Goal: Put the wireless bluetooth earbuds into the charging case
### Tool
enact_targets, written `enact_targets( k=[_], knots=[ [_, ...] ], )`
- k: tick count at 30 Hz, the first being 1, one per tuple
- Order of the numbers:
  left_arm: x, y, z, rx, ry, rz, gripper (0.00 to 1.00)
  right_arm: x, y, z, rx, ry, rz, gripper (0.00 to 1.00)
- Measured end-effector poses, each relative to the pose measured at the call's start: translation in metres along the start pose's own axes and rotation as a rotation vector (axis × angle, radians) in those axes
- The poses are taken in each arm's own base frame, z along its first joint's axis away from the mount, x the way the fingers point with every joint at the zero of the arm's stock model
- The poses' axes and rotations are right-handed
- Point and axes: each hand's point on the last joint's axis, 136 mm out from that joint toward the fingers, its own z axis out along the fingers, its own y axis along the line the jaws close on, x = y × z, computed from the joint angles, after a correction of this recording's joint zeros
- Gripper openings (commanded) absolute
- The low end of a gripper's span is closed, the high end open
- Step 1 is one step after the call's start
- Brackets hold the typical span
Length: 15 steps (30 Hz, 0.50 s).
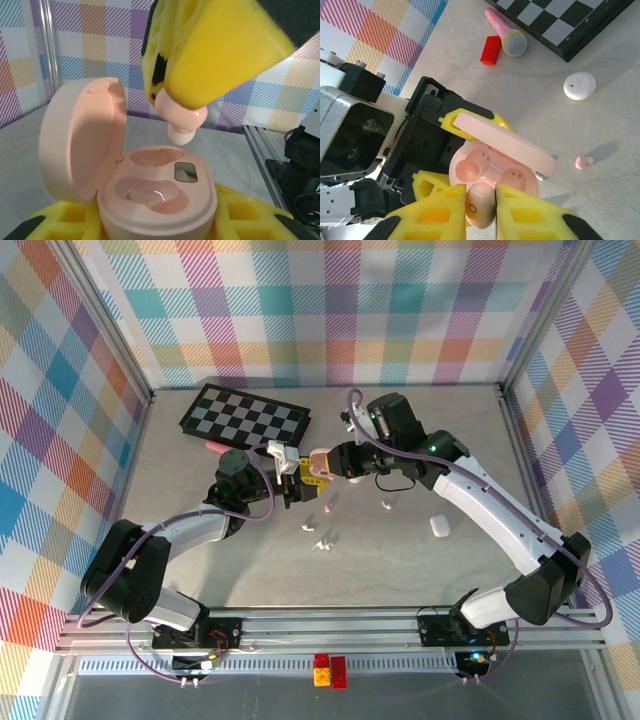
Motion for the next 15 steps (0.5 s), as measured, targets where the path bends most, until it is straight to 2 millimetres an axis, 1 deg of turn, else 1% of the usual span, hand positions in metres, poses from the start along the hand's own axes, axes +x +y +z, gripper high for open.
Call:
enact_targets(
  k=[15],
  knots=[
    [-0.005,0.000,-0.001,-0.013,-0.010,0.008,0.26,0.003,-0.011,0.008,0.014,0.013,0.031,0.19]
  ],
)
